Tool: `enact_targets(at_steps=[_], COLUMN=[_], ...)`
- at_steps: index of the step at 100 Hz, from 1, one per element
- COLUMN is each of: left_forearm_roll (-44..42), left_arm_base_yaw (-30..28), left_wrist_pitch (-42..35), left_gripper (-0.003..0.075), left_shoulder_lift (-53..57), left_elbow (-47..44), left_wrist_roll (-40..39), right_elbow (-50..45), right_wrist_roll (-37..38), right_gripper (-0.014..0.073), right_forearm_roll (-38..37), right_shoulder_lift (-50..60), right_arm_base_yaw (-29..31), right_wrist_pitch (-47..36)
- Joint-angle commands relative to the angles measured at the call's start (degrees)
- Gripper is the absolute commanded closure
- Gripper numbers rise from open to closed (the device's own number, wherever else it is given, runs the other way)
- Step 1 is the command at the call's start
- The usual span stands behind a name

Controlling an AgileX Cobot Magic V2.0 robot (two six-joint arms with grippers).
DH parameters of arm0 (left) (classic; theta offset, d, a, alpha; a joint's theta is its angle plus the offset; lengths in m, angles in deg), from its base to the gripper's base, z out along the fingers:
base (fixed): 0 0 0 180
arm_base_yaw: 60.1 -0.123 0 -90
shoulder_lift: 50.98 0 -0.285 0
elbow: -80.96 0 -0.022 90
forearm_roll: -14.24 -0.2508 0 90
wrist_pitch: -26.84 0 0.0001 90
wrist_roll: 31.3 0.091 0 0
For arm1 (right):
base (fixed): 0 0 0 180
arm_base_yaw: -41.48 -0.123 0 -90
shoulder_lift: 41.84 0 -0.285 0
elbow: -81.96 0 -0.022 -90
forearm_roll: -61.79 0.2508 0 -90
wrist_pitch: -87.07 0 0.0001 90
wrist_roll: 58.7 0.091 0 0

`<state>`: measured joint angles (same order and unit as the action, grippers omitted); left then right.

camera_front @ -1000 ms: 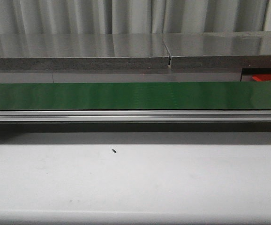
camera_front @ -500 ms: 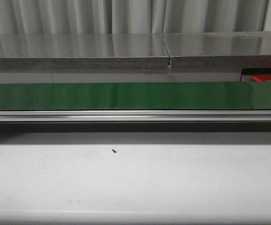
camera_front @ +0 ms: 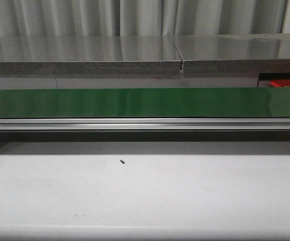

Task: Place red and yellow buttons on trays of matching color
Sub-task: 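Lower the left gripper over a red push-button on the table, then grasp the red button with the left gripper and carry it onto the belt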

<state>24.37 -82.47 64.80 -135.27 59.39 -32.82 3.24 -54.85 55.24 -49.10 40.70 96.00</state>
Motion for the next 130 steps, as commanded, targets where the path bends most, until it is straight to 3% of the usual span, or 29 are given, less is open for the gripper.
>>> enact_targets(at_steps=[1,51,113,130], left_forearm_roll=[0.66,0.69,0.64,0.64], left_arm_base_yaw=[-1.23,-1.91,-1.91,-2.00], left_wrist_pitch=[-0.70,0.79,0.96,0.41], left_gripper=[0.0060,0.0060,0.0060,0.0115], left_shoulder_lift=[-3.09,-20.33,-27.94,-28.17], left_elbow=[4.07,14.41,19.76,19.76], left_wrist_roll=[0.55,0.55,0.55,0.55], right_elbow=[-0.05,-0.05,-0.05,-0.05], right_wrist_roll=[-0.23,-0.23,-0.23,-0.23], right_gripper=[0.0711,0.0711,0.0711,0.0711], right_forearm_roll=[-0.24,-0.24,-0.24,-0.24], right_shoulder_lift=[1.04,1.04,1.04,1.04], right_arm_base_yaw=[-0.13,-0.13,-0.13,-0.13], right_wrist_pitch=[-4.54,-4.54,-4.54,-4.54])
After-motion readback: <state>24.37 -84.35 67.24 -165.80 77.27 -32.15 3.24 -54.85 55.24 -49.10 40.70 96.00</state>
